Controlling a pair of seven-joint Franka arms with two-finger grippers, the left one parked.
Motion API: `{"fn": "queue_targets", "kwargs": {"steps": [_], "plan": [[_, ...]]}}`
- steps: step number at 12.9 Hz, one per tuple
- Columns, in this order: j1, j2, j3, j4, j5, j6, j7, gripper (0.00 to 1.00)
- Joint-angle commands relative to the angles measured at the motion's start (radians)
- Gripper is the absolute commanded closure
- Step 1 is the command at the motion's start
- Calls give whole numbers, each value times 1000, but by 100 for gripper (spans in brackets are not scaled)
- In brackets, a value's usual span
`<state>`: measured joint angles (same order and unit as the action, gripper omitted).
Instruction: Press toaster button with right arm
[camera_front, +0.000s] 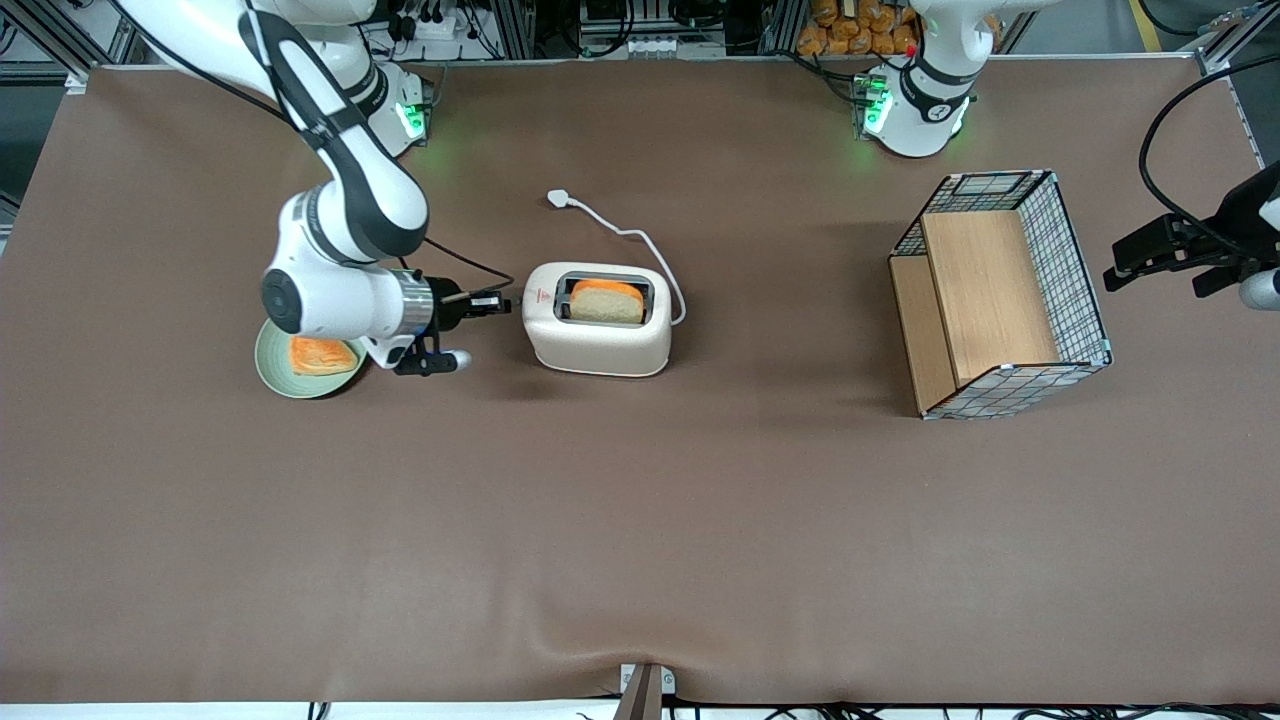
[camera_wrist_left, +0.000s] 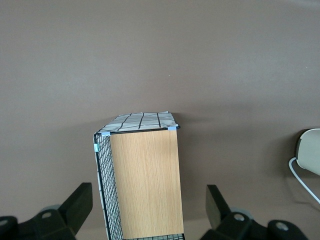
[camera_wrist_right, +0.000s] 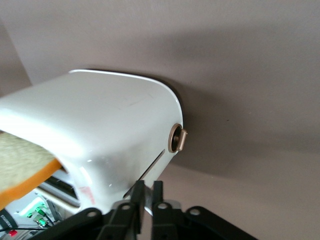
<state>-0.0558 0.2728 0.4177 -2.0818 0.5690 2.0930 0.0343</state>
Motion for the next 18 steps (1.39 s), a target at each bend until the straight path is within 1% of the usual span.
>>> {"fn": "queue_targets", "kwargs": {"steps": [1, 2, 5, 7, 9, 12, 14, 16, 18], "plan": [[-7, -44, -46, 17, -23, -33, -2, 0], [-6, -52, -60, 38, -55, -43, -1, 0], [-1, -53, -132, 158, -164, -164, 1, 0], [-1, -66, -184, 218, -228, -194, 1, 0], [2, -84, -233, 252, -267, -198, -2, 0], [53, -113, -321, 313, -414, -235, -4, 0], [53, -130, -356, 373, -429, -267, -8, 0], [53, -141, -410, 437, -429, -353, -94, 0], [53, -187, -457, 440, -431, -379, -116, 0]]}}
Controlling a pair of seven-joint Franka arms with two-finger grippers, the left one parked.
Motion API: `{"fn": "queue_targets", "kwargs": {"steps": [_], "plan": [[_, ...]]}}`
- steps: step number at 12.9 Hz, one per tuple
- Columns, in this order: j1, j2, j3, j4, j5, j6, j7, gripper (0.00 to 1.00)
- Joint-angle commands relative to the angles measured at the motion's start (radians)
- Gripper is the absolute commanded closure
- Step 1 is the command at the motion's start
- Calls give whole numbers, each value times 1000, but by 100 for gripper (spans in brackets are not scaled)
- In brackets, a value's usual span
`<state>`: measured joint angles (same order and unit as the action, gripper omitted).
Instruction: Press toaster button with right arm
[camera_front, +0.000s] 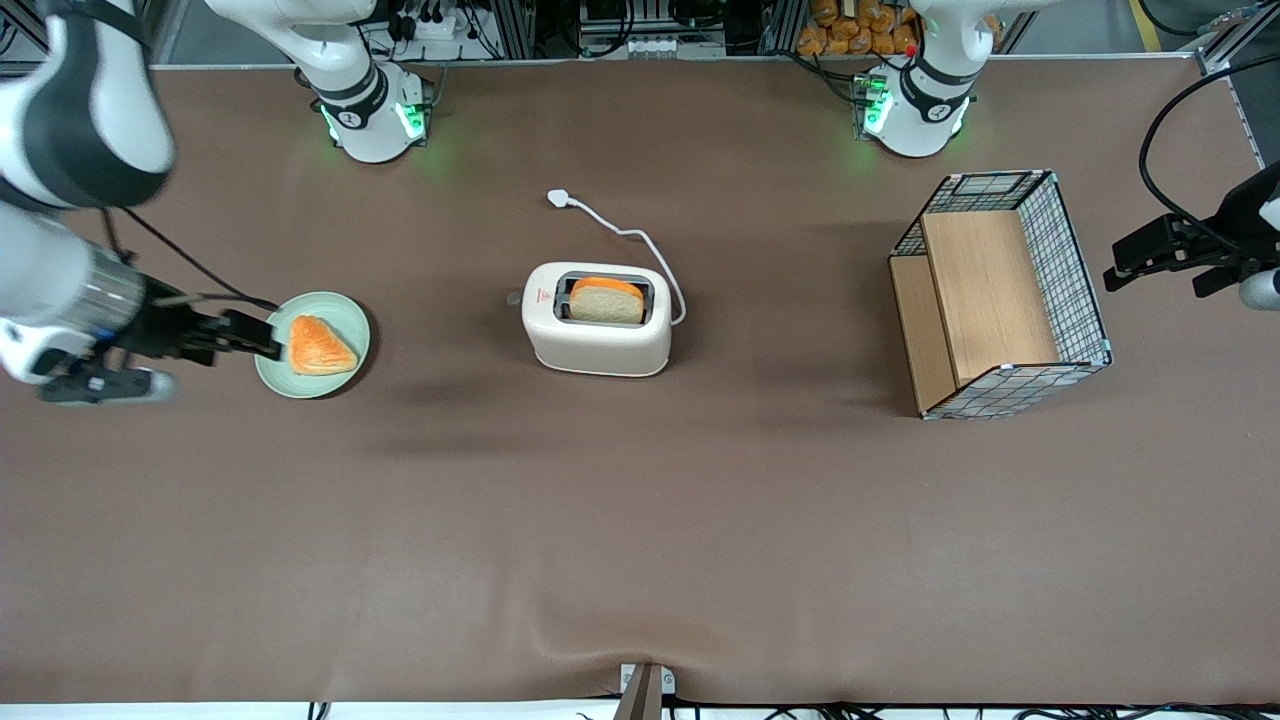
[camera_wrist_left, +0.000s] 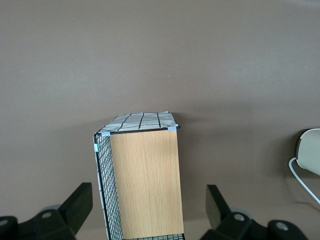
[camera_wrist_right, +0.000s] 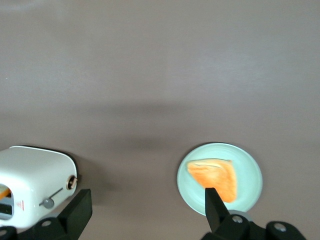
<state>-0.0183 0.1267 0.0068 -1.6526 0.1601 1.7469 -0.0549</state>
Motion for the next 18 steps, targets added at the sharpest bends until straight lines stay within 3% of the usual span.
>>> {"fn": "queue_targets", "kwargs": {"steps": [1, 3, 6, 10, 18], "plan": [[15, -67, -57, 13, -30, -33, -26, 0], [15, -97, -57, 43, -94, -72, -31, 0], [6, -98, -57, 149, -120, -212, -26, 0], [6, -104, -79, 221, -125, -374, -20, 0], [6, -108, -74, 261, -137, -452, 26, 0]]}}
